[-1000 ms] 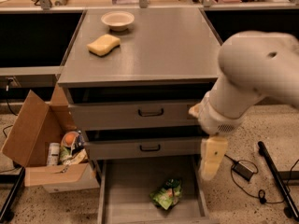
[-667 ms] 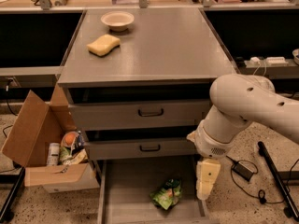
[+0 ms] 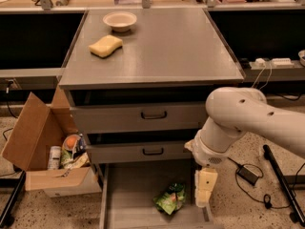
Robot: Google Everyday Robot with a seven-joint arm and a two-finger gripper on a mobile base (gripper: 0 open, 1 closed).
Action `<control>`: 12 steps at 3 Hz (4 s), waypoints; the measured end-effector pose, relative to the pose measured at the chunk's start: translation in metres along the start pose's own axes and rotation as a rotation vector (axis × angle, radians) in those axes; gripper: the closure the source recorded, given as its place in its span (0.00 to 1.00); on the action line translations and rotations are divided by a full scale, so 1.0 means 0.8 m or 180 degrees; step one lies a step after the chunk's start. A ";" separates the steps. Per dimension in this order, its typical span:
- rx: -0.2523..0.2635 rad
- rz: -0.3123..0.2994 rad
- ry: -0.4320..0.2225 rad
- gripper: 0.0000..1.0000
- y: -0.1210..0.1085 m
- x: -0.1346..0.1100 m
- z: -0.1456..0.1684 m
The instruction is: Pick green rice chip bag from bottom drawer and place on counter
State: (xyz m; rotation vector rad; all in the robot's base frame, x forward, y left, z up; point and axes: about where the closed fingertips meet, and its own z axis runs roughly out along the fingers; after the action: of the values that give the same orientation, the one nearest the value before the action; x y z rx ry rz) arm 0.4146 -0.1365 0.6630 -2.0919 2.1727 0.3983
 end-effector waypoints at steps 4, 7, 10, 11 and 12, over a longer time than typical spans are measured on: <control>-0.0434 -0.0308 -0.0468 0.00 -0.040 0.055 0.290; -0.0470 -0.0304 -0.0339 0.00 -0.052 0.075 0.339; -0.0118 -0.0437 -0.0280 0.00 -0.168 0.177 0.440; -0.0042 -0.0543 -0.0355 0.00 -0.200 0.177 0.465; -0.0072 -0.0622 -0.0368 0.00 -0.221 0.174 0.497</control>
Offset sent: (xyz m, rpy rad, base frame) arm 0.0002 0.0190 -0.1869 0.1177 0.0206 0.1412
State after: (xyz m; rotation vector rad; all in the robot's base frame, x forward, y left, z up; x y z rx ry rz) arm 0.5401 -0.1735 0.2255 -2.2075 1.8890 0.5119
